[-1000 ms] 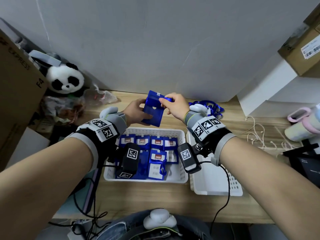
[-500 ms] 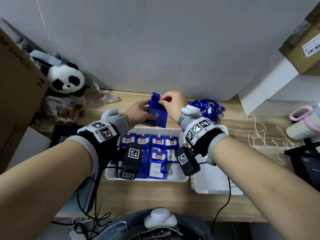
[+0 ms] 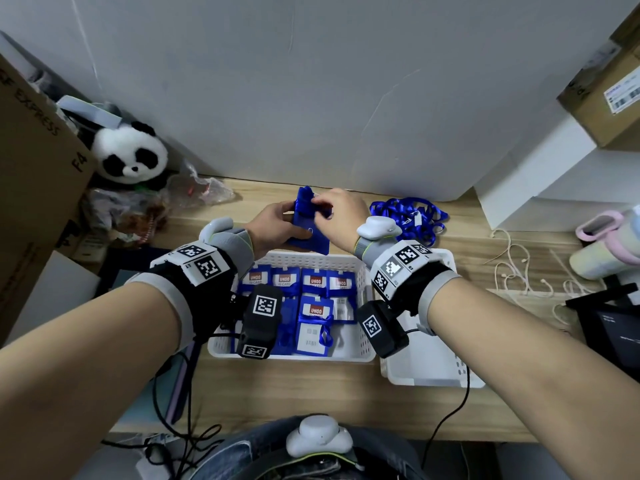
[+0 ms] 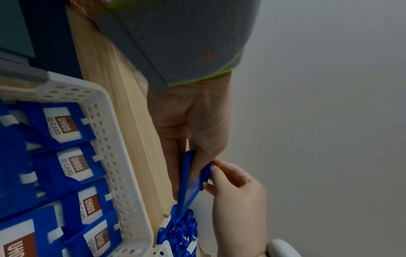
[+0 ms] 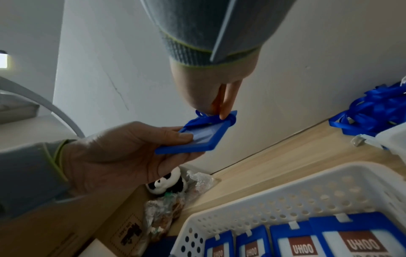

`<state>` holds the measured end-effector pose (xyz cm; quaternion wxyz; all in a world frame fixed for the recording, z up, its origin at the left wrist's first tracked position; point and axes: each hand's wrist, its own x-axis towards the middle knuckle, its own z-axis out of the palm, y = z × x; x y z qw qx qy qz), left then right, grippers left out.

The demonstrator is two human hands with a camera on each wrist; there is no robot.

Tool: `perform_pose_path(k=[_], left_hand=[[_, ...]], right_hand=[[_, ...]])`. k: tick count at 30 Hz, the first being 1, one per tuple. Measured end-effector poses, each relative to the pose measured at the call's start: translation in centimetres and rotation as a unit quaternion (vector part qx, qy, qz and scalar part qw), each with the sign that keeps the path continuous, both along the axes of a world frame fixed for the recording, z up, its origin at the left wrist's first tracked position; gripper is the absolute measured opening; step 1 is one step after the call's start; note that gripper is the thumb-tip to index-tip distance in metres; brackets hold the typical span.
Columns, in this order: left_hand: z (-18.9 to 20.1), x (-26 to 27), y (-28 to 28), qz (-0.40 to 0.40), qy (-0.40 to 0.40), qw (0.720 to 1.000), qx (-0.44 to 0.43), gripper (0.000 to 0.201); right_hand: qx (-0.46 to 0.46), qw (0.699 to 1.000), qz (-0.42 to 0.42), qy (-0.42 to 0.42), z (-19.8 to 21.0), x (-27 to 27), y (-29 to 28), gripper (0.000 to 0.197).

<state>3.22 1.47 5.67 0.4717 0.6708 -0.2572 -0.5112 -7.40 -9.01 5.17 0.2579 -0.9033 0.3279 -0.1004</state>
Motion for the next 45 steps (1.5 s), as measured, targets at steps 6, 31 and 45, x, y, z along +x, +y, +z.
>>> perform_pose_path(k=[6,31,45], left_hand=[[0.6,-0.1,0.0,-0.027,-0.032,0.999,-0.001,0.056],[0.0,-0.5,0.5,-0.045,0.011,0.998,0.031,0.055],[-1.8,1.5,1.6,0.034,0.072,0.995,0.053,0.052]], right_hand=[[-0.036,0.999,0.015,0.027,0.2,-0.6,0.3,0.038],[-0.009,0.991,0.061,0.116,0.1,-1.5,0.5,0.007],[0.106,0.991,0.082,0.002,-2.5,-2.4,1.1,0.014]])
